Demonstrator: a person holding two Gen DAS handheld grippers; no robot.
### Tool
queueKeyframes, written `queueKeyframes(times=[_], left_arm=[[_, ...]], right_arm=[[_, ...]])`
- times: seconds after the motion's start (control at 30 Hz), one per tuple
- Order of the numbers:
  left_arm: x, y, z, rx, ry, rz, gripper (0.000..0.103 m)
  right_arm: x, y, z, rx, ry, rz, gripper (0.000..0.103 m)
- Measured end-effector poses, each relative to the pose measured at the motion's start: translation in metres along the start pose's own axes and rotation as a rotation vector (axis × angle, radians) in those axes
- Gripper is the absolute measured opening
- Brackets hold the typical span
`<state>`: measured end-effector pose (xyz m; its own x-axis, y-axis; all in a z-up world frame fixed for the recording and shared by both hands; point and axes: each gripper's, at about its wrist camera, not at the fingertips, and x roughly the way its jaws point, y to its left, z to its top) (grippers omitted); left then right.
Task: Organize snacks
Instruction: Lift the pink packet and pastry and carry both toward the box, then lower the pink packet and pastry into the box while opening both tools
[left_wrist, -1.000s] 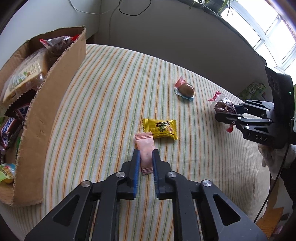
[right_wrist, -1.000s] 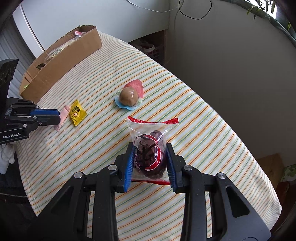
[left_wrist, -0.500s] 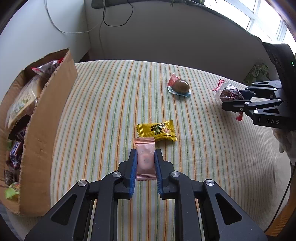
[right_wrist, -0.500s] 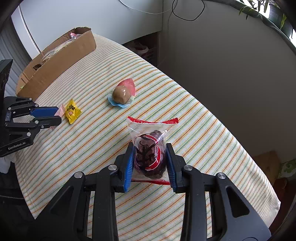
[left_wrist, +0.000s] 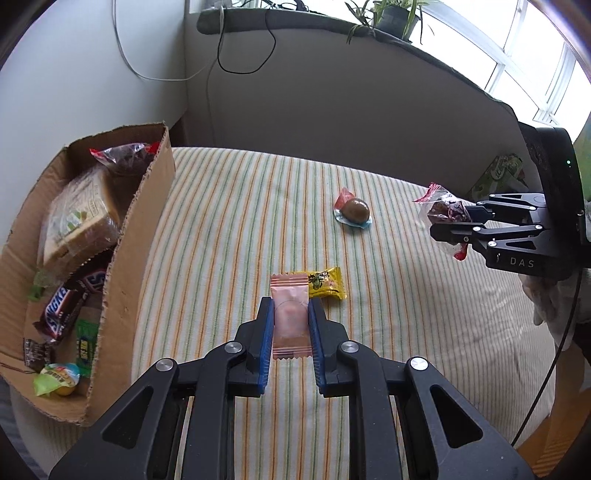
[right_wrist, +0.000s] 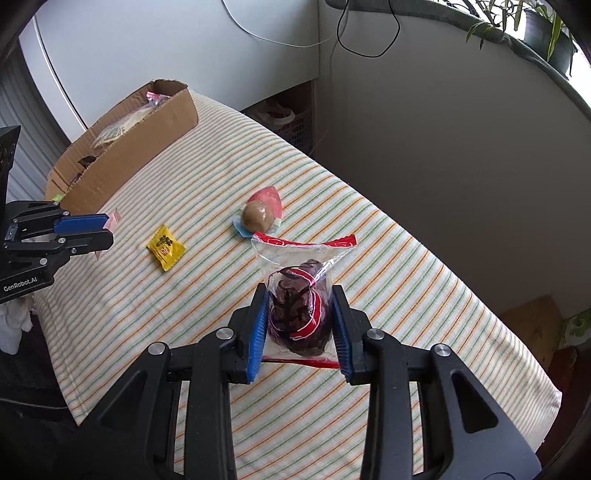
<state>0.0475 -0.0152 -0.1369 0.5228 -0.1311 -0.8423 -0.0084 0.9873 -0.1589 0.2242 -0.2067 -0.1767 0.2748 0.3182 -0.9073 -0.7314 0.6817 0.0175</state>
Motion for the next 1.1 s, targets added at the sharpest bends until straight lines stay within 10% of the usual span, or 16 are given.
queueKeyframes(times=[1.1], left_arm=[[-0.075, 0.123, 0.005, -0.203, -0.113, 0.085, 0.017]], right_arm=[[0.011, 0.185, 0.145, -0.180, -0.065, 0.145, 0.033]])
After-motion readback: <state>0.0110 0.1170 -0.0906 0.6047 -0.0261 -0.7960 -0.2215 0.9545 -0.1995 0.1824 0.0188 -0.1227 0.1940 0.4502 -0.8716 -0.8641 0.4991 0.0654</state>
